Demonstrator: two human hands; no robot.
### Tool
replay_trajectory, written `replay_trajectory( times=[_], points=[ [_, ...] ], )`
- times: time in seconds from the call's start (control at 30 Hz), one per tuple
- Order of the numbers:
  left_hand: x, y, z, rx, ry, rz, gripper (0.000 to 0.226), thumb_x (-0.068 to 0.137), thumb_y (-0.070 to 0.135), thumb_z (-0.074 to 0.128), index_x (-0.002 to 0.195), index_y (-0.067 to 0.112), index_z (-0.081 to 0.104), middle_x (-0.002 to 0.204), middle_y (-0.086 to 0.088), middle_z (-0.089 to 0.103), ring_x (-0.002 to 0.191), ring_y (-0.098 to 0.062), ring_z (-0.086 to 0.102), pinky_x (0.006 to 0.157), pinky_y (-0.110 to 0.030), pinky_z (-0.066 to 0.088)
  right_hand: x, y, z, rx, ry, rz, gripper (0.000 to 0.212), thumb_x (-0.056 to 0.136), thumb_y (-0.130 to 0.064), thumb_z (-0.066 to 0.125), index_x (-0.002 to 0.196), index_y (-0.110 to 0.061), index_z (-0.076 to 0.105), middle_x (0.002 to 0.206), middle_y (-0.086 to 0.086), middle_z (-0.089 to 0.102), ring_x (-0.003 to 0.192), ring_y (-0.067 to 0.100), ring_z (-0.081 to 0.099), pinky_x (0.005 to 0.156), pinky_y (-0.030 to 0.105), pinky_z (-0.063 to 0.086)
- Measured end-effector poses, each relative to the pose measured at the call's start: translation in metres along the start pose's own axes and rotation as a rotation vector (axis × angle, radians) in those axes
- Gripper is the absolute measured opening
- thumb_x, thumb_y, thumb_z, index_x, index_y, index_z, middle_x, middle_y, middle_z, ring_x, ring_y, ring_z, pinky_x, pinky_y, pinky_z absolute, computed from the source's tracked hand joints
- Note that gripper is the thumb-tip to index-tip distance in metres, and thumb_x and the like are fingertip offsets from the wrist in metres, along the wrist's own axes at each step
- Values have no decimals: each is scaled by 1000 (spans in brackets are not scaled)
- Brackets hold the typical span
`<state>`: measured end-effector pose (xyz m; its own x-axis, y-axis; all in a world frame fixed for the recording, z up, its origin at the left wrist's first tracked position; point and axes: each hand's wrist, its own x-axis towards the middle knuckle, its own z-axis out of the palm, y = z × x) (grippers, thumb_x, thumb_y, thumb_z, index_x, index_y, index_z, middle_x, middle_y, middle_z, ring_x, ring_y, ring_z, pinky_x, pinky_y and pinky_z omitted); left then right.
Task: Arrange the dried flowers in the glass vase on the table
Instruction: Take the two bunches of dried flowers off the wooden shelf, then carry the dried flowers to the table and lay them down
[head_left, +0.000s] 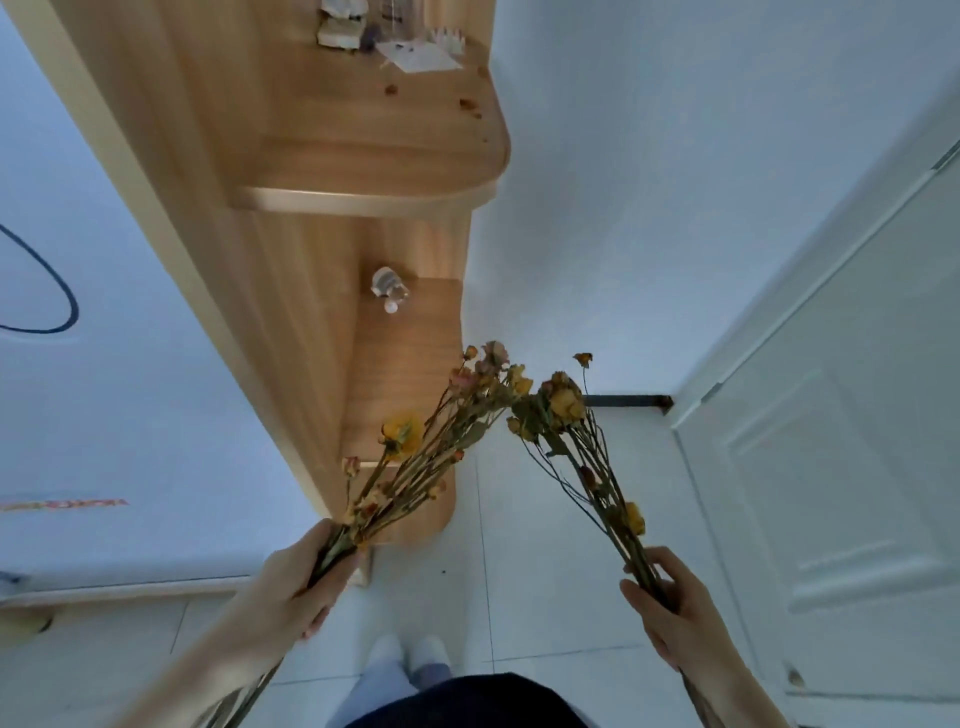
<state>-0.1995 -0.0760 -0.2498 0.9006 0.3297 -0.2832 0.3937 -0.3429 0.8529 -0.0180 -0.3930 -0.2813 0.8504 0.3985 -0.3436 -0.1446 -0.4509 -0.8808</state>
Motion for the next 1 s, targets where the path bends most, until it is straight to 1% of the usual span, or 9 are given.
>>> replay_trajectory(
  times=[0.03, 0.1, 0.2, 0.33, 0.47, 0.6, 0.77, 0.9, 1.0],
  points=[
    [-1, -10, 6, 3, -4, -24, 23, 94, 24, 48, 72, 30, 47, 51, 1, 49, 42, -12, 42, 42, -22, 35, -2, 11, 2, -4, -7, 33, 8, 87, 1, 58, 88, -5, 54, 47, 4, 33, 30, 11, 22, 32, 14, 20],
    [-3, -29, 16, 0, 7, -65, 21, 95, 20, 49, 75, 18, 45, 48, 0, 47, 39, -12, 40, 41, -25, 35, -7, 29, 8, -26, -31, 97, 7, 88, 1, 58, 89, -6, 54, 48, 4, 36, 30, 10, 23, 32, 15, 21],
    [-4, -51, 25, 6, 20, -119, 22, 95, 16, 48, 75, 9, 43, 44, 0, 46, 36, -12, 39, 38, -21, 34, -18, 48, 12, -51, -40, 170, 6, 88, -1, 58, 90, -5, 54, 47, 3, 39, 30, 10, 24, 31, 16, 21],
    [-11, -71, 32, -26, 1, -188, 17, 94, 14, 48, 78, 10, 46, 42, 1, 45, 34, -10, 36, 34, -20, 32, -38, 63, 16, -41, -8, 226, 7, 88, -1, 57, 92, -4, 53, 43, -2, 40, 28, 9, 26, 30, 15, 22],
    [-21, -89, 35, -68, -23, -230, 14, 94, 10, 48, 81, 5, 47, 44, 2, 43, 34, -13, 36, 34, -19, 30, -64, 78, 25, -2, 39, 259, 7, 89, -2, 58, 92, -4, 52, 43, 0, 39, 27, 10, 26, 29, 14, 22],
    [-37, -113, 40, -69, -67, -267, 13, 95, 7, 46, 83, 0, 45, 49, 1, 41, 31, -11, 33, 32, -18, 28, -98, 97, 43, -16, 77, 297, 7, 88, -6, 59, 93, -7, 53, 41, -4, 40, 29, 10, 27, 30, 16, 24],
    [-64, -141, 50, 6, -178, -300, 17, 94, 13, 48, 82, 3, 45, 51, 1, 44, 34, -12, 37, 34, -21, 31, -157, 123, 69, -16, 98, 405, 9, 89, -11, 60, 95, -15, 54, 49, 2, 47, 34, 11, 31, 35, 19, 28],
    [-74, -143, 63, 74, -286, -290, 17, 94, 16, 48, 80, 7, 45, 50, 1, 46, 33, -11, 39, 34, -23, 34, -205, 143, 77, 42, 182, 463, 8, 88, -9, 60, 94, -11, 55, 51, 6, 45, 33, 10, 30, 34, 17, 27],
    [-76, -136, 72, 112, -374, -274, 19, 95, 14, 47, 77, 8, 44, 49, 0, 45, 33, -9, 39, 36, -22, 35, -237, 157, 84, 74, 239, 511, 8, 88, -9, 60, 94, -10, 54, 57, 11, 46, 36, 10, 30, 37, 18, 28]
  ],
)
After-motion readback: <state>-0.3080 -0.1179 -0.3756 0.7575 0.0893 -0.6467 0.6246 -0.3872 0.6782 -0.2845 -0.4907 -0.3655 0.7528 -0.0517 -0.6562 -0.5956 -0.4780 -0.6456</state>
